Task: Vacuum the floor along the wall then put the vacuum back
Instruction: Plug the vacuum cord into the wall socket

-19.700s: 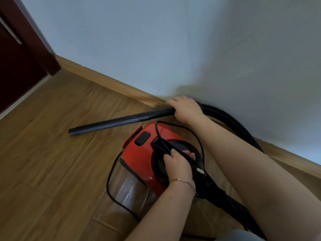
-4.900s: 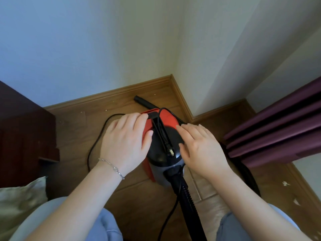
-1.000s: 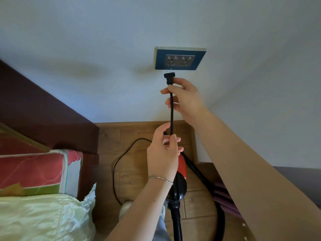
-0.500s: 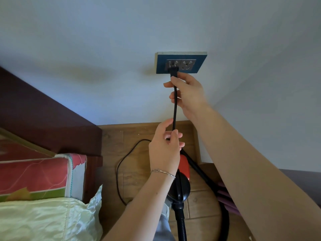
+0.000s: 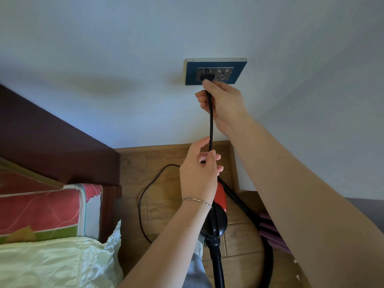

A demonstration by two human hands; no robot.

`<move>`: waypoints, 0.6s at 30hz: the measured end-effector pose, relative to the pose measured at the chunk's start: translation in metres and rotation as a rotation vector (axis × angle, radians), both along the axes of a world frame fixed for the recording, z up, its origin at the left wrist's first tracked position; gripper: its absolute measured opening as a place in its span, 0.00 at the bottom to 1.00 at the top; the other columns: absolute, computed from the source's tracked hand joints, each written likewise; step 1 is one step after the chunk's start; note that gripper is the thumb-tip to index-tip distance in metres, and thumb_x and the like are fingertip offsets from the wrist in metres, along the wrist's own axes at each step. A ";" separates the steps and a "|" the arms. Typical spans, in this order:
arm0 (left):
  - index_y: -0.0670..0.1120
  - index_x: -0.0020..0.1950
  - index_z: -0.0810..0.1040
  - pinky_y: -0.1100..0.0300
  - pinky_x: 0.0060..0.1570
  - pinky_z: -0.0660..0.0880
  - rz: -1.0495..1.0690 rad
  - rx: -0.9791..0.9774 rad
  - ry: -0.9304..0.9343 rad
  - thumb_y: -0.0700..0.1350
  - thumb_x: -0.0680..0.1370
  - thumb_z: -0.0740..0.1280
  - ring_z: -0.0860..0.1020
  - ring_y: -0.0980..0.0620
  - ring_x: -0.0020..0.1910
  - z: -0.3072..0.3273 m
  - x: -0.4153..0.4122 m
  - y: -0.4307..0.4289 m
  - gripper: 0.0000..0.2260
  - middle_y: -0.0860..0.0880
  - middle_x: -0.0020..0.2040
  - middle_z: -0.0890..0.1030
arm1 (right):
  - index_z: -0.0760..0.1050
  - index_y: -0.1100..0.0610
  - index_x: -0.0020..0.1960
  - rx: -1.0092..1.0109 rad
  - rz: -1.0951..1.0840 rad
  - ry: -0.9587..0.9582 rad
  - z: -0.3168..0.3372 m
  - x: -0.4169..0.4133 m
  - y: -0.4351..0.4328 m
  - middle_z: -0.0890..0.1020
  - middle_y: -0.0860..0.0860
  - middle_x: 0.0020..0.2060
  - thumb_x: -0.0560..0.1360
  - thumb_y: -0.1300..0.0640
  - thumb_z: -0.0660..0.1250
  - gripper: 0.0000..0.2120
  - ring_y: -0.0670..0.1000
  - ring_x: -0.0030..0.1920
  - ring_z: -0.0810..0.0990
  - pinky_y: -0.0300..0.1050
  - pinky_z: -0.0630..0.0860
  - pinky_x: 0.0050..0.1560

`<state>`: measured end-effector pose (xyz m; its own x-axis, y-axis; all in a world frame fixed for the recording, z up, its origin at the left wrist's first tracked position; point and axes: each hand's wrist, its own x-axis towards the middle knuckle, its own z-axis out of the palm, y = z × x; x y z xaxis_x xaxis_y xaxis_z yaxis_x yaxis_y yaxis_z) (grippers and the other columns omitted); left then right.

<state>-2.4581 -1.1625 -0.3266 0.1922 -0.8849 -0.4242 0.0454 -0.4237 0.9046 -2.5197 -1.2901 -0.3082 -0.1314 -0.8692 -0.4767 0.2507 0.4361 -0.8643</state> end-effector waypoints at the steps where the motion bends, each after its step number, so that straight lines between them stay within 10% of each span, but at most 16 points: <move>1: 0.54 0.56 0.74 0.56 0.38 0.80 -0.004 0.004 0.002 0.40 0.78 0.62 0.79 0.57 0.28 -0.001 0.000 0.000 0.11 0.52 0.38 0.83 | 0.76 0.57 0.45 0.013 -0.020 -0.028 0.000 0.001 -0.001 0.81 0.55 0.35 0.78 0.61 0.65 0.03 0.47 0.32 0.78 0.35 0.79 0.35; 18: 0.61 0.51 0.74 0.53 0.41 0.81 0.006 0.006 0.001 0.40 0.78 0.63 0.79 0.58 0.28 -0.010 0.003 -0.002 0.14 0.54 0.38 0.83 | 0.76 0.58 0.47 -0.045 -0.056 0.071 -0.014 0.008 -0.003 0.81 0.54 0.34 0.79 0.57 0.64 0.05 0.48 0.32 0.79 0.37 0.80 0.37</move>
<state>-2.4551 -1.1642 -0.3367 0.1971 -0.8810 -0.4300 0.0492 -0.4292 0.9019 -2.5120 -1.2928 -0.3220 -0.2121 -0.8801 -0.4248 0.2109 0.3832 -0.8993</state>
